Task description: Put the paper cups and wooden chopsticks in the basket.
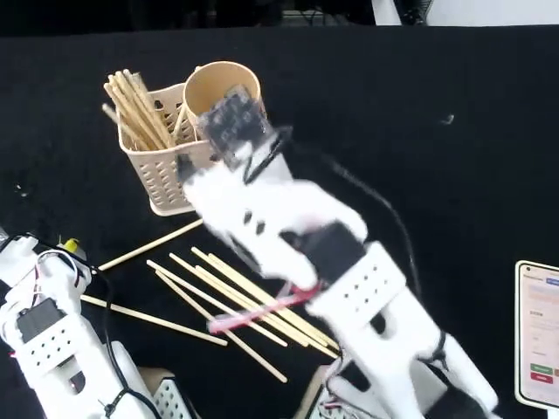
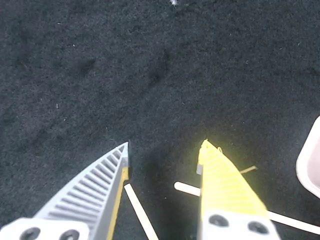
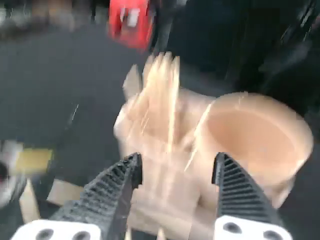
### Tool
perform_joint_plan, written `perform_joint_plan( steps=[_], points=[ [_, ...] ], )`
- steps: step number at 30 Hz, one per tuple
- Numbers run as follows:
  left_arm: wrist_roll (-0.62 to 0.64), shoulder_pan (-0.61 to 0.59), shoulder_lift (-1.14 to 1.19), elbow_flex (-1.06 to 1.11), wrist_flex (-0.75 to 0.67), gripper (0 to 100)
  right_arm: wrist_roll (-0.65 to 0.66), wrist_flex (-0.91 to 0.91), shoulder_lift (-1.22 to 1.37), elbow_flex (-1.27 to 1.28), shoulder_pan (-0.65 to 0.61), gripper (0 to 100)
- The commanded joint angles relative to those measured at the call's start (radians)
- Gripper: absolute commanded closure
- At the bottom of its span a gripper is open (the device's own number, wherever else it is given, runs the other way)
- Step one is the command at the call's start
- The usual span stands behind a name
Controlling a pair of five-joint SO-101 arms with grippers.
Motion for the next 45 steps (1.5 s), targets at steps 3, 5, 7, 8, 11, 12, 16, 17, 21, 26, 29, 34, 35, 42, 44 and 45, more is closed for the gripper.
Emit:
perform_joint_plan(
  steps=[3, 5, 7, 8, 11, 12, 16, 17, 21, 26, 29, 34, 35, 42, 44, 45],
  points=[
    [0.006, -0.002, -0.006, -0.008, -0.017, 77, 0.006, 0.138, -0.051, 0.34, -0.028, 78.9],
    [0.006, -0.002, -0.006, -0.008, -0.017, 77, 0.052, 0.068, -0.035, 0.476, -0.029, 78.9],
    [0.006, -0.002, -0.006, -0.008, -0.017, 77, 0.115, -0.017, -0.01, 0.579, -0.04, 78.9],
    [0.006, -0.002, -0.006, -0.008, -0.017, 77, 0.138, -0.055, 0.008, 0.618, -0.043, 78.9],
    [0.006, -0.002, -0.006, -0.008, -0.017, 77, 0.184, -0.14, 0.088, 0.67, -0.044, 79.1],
    [0.006, -0.002, -0.006, -0.008, -0.017, 77, 0.196, -0.155, 0.125, 0.668, -0.04, 79.2],
    [0.006, -0.002, -0.006, -0.008, -0.017, 77, 0.242, -0.186, 0.288, 0.595, 0.02, 79.3],
    [0.006, -0.002, -0.006, -0.008, -0.017, 77, 0.25, -0.184, 0.329, 0.567, 0.038, 79.3],
    [0.006, -0.002, -0.006, -0.008, -0.017, 77, 0.272, -0.147, 0.444, 0.487, 0.069, 79.9],
    [0.006, -0.002, -0.006, -0.008, -0.017, 77, 0.272, -0.124, 0.456, 0.464, 0.072, 99.3],
    [0.006, -0.002, -0.006, -0.008, -0.017, 77, 0.272, -0.092, 0.409, 0.461, 0.075, 99.1],
    [0.006, -0.002, -0.006, -0.008, -0.017, 77, 0.272, 0.074, 0.163, 0.412, 0.068, 98.8],
    [0.006, -0.002, -0.006, -0.008, -0.017, 77, 0.272, 0.121, 0.105, 0.39, 0.068, 98.8],
    [0.006, -0.002, -0.006, -0.008, -0.017, 77, 0.262, 0.29, -0.237, 0.171, 0.069, 98.8],
    [0.006, -0.002, -0.006, -0.008, -0.017, 77, 0.262, 0.249, -0.289, 0.12, 0.069, 98.8],
    [0.006, -0.002, -0.006, -0.008, -0.017, 77, 0.262, 0.233, -0.298, 0.105, 0.069, 98.8]
  ],
)
